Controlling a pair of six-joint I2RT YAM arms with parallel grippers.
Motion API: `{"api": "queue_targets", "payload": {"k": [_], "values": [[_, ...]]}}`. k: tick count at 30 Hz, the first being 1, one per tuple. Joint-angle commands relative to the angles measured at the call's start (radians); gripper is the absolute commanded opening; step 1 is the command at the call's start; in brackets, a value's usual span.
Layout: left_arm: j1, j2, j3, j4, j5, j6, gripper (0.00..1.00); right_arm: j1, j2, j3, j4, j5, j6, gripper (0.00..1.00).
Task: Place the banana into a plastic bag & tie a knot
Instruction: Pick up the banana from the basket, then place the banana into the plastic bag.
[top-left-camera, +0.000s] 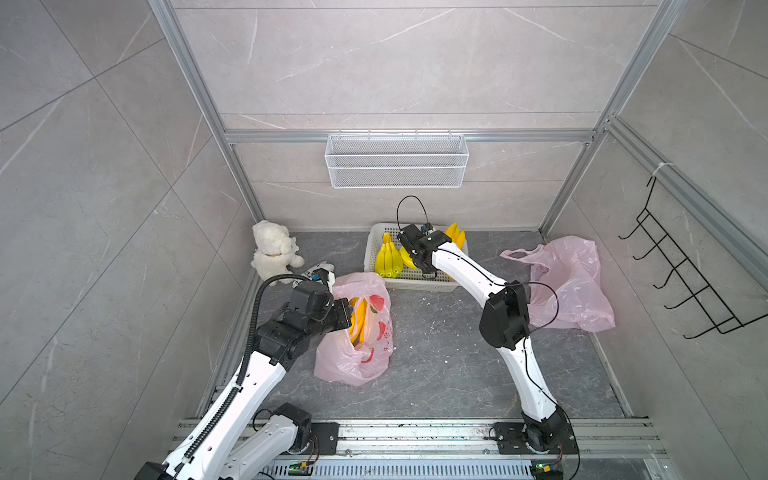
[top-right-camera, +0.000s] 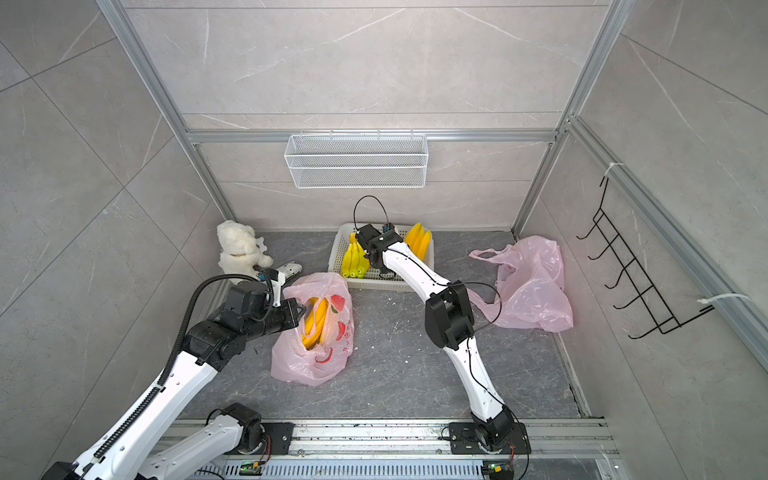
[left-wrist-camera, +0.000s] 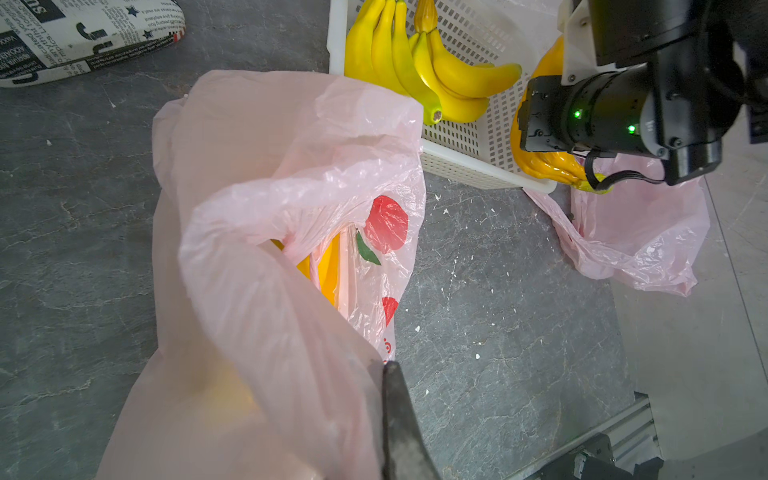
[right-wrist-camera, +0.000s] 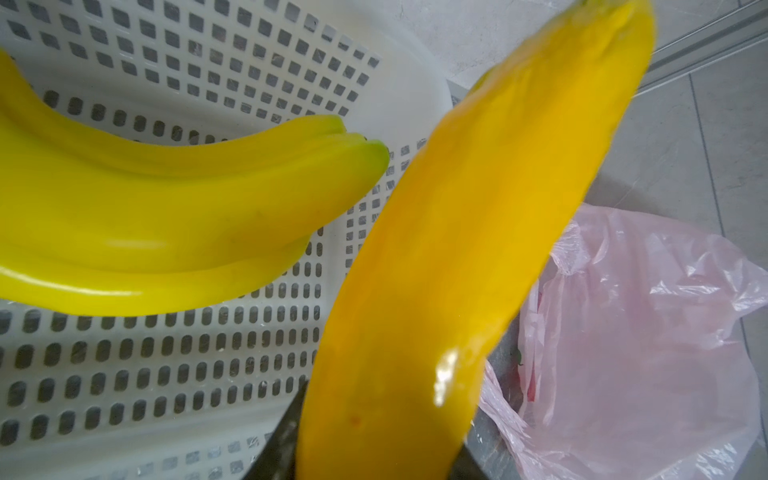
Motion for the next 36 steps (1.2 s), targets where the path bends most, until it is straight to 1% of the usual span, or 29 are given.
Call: {"api": "queue_targets", "payload": {"k": [1, 6, 8, 9, 12, 15, 17, 19, 23, 25, 28, 32, 36], "values": [[0.002, 0.006, 0.009, 0.029, 0.009, 0.009, 0.0, 0.026, -0.173, -0.112, 0.1, -0.118, -0.031, 0.3], [0.003, 0.003, 0.018, 0.004, 0.008, 0.016, 0.0, 0.103, -0.456, -0.427, 0.289, -0.315, -0.059, 0.3], [0.002, 0.0, 0.016, -0.003, 0.009, 0.017, 0.0, 0.15, -0.561, -0.547, 0.36, -0.429, -0.071, 0.3], [0.002, -0.002, 0.016, -0.006, 0.007, 0.018, 0.0, 0.18, -0.605, -0.599, 0.384, -0.456, -0.069, 0.3], [0.003, -0.003, 0.013, -0.011, 0.006, 0.018, 0.0, 0.269, -0.702, -0.71, 0.431, -0.516, -0.052, 0.3], [0.002, -0.003, 0.015, -0.02, 0.001, 0.017, 0.0, 0.344, -0.774, -0.815, 0.506, -0.617, -0.034, 0.3], [0.003, -0.01, 0.02, -0.033, 0.0, 0.018, 0.0, 0.398, -0.8, -0.882, 0.556, -0.68, -0.036, 0.3], [0.002, -0.021, 0.024, -0.048, -0.005, 0.019, 0.0, 0.45, -0.812, -0.936, 0.597, -0.717, -0.046, 0.3], [0.003, -0.051, 0.025, -0.091, -0.013, 0.018, 0.0, 0.531, -0.807, -1.015, 0.668, -0.799, -0.069, 0.3], [0.002, -0.067, 0.01, -0.096, 0.021, 0.013, 0.0, 0.556, -0.804, -1.039, 0.703, -0.844, -0.075, 0.3], [0.002, -0.104, -0.029, -0.092, 0.054, 0.0, 0.0, 0.581, -0.8, -1.051, 0.74, -0.907, -0.082, 0.3], [0.002, -0.145, -0.055, -0.137, 0.04, -0.006, 0.0, 0.592, -0.775, -1.049, 0.764, -0.994, -0.1, 0.3], [0.003, -0.176, -0.072, -0.146, 0.044, 0.001, 0.0, 0.599, -0.734, -1.005, 0.766, -1.009, -0.122, 0.3]]}}
